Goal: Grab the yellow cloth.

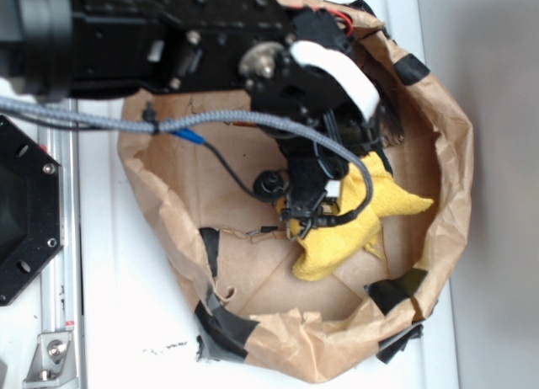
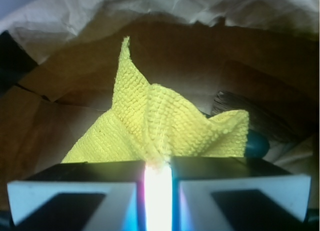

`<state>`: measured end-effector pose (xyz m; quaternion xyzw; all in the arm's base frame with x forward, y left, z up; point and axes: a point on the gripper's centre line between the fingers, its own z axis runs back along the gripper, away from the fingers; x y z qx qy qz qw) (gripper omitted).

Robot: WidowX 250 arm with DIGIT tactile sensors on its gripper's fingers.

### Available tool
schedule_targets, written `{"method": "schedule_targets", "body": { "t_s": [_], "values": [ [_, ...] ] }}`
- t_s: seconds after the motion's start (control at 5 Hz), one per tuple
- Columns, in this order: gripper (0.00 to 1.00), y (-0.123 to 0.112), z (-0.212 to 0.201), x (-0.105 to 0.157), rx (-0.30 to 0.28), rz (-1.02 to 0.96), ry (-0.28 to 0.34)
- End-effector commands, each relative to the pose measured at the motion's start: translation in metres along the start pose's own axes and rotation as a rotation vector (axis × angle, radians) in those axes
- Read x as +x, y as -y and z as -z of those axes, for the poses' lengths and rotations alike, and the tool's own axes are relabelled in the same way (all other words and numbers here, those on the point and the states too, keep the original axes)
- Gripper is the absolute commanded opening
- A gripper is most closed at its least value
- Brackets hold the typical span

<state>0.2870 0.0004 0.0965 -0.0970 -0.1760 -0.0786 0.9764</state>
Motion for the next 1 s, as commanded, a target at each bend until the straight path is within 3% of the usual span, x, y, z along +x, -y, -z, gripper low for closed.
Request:
{"method": "schedule_targets", "body": {
  "t_s": [0.0,0.2,0.4,0.8],
  "values": [
    [0.0,0.007,-0.022,0.007,0.076,-0.047,-0.045],
    [0.0,-0.006,-0.058,-0.018,0.318,-0.209,-0.285],
    [0.0,0.009,-0.087,-0.014,0.419,-0.194,-0.31],
    [0.0,0.015,-0.1,-0.012,0.455,-0.217,-0.22]
  ]
}}
